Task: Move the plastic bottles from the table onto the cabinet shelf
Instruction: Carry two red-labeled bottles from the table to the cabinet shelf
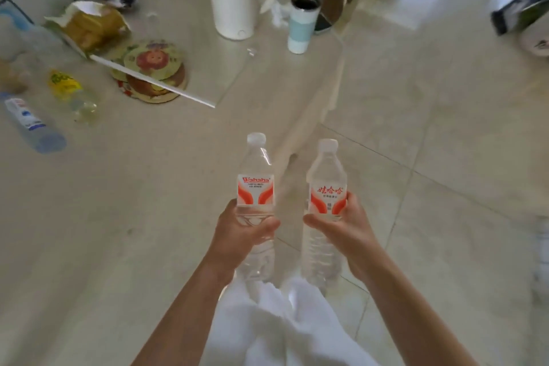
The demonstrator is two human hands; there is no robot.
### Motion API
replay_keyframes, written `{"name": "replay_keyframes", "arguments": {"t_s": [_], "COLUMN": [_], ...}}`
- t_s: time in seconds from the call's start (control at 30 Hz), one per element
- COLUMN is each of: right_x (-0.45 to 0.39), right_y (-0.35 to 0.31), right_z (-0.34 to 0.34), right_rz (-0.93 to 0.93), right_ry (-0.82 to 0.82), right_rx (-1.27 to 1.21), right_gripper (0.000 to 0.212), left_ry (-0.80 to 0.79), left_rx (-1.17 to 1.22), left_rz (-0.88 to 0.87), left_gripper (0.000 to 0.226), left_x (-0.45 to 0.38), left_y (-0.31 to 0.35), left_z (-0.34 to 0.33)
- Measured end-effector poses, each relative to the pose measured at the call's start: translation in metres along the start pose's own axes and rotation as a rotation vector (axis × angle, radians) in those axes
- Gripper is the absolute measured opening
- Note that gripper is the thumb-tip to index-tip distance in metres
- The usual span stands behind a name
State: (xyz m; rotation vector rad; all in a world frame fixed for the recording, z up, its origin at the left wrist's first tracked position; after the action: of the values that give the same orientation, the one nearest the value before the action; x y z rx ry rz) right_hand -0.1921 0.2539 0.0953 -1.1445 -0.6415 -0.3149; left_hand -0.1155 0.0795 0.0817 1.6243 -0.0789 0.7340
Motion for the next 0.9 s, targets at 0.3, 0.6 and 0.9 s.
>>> {"name": "replay_keyframes", "arguments": {"t_s": [0.3,0.6,0.9], "right_x": [0.032,0.051,0.047], "right_y": [0.068,0.141,0.195], "right_z": [0.162,0.293,0.398], "right_rz": [-0.069,-0.146,-0.248], "right_ry": [0.168,0.419,0.751], "right_rx": [-0.22,-0.351,-0.409], "right_gripper": [0.059,0.062,0.07], "left_ry": [-0.241,-0.492,-0.813], "left_rx": [-0.145,-0.31,-0.489], "left_rz": [0.025,0.056,0.018], "left_gripper": [0.045,0.053,0.046], "left_x": [0.036,0.052,0.039], "left_y": [-0.017,-0.036,-0.033], "left_z": [-0.167,-0.319,-0.482]}}
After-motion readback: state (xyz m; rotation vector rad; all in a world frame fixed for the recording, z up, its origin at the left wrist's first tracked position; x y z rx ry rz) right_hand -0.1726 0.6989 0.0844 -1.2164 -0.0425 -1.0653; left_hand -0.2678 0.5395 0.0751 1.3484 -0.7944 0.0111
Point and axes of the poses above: each hand's wrist, its own x-axis away from the middle knuckle, its own z-axis out of the back of the hand, y = z × x, the point moved 1 cm from there along -x, towards the middle knuckle, and after that the axes turned 3 degrees about -z, right-handed, at the moved point
